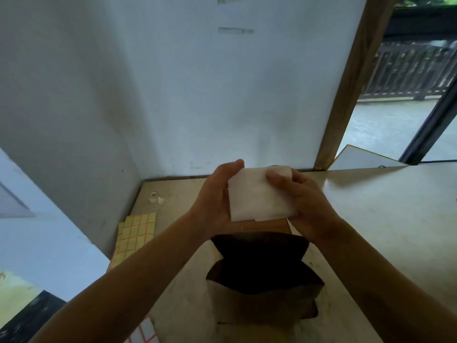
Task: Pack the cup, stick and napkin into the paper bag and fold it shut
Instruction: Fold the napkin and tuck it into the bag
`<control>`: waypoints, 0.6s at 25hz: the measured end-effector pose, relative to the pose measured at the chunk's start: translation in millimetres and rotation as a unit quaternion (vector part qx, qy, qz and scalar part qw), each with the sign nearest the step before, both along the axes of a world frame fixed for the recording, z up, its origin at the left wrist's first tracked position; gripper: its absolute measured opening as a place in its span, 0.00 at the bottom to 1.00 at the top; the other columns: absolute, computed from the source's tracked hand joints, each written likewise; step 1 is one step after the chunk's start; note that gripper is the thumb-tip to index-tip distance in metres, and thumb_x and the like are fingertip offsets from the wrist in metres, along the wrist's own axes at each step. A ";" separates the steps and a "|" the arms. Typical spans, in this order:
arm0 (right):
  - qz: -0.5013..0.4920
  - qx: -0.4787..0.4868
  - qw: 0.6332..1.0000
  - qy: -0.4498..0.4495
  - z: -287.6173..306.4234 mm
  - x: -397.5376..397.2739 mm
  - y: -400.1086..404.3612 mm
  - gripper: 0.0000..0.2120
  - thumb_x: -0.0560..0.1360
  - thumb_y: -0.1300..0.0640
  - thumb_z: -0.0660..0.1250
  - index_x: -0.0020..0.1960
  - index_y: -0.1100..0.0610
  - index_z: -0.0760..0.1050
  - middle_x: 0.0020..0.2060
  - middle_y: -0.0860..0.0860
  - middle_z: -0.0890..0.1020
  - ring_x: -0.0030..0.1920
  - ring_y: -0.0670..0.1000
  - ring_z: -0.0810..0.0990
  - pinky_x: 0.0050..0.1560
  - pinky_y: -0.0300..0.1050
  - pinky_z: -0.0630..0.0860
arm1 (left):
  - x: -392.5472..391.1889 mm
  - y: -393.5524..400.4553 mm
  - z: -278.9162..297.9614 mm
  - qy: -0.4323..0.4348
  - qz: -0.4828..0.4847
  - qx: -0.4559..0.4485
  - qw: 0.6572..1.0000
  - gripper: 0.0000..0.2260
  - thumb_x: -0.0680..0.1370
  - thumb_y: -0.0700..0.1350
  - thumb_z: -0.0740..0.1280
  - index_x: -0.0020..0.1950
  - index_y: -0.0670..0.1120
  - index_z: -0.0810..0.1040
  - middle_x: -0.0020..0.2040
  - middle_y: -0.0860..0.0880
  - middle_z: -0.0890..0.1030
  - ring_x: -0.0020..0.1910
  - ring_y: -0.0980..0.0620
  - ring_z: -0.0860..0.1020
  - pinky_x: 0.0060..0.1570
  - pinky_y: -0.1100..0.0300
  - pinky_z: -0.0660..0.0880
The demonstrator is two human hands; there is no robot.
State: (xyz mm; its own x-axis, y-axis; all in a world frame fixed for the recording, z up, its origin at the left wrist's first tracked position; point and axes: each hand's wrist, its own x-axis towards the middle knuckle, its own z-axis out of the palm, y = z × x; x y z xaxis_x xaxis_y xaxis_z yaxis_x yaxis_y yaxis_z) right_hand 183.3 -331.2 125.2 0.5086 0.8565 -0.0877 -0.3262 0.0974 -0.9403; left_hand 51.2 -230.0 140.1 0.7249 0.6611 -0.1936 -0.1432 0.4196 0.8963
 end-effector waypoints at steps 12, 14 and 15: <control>-0.138 0.012 0.986 -0.091 -7.6 -43.5 -20.1 0.07 0.74 0.52 0.70 0.50 0.52 0.79 0.42 0.49 0.85 0.42 0.48 0.84 0.39 0.43 0.81 | -11.2 -37.2 -27.9 0.087 0.168 0.282 0.940 0.08 0.77 0.54 0.67 0.47 0.50 0.79 0.41 0.52 0.83 0.41 0.55 0.82 0.38 0.60 0.80; -0.164 0.003 0.972 -0.170 -6.4 -40.7 -23.0 0.06 0.75 0.51 0.68 0.50 0.51 0.77 0.43 0.49 0.83 0.43 0.47 0.83 0.38 0.39 0.80 | -13.6 -35.4 -27.1 0.091 0.180 0.345 0.917 0.09 0.78 0.54 0.66 0.44 0.50 0.78 0.38 0.52 0.81 0.38 0.56 0.80 0.36 0.58 0.79; -0.175 -0.003 0.959 -0.221 -5.4 -40.8 -24.7 0.05 0.76 0.51 0.67 0.50 0.50 0.76 0.44 0.47 0.82 0.43 0.45 0.82 0.37 0.36 0.78 | -14.4 -35.2 -26.8 0.097 0.189 0.377 0.902 0.10 0.78 0.54 0.65 0.43 0.50 0.77 0.36 0.51 0.80 0.37 0.55 0.79 0.35 0.58 0.78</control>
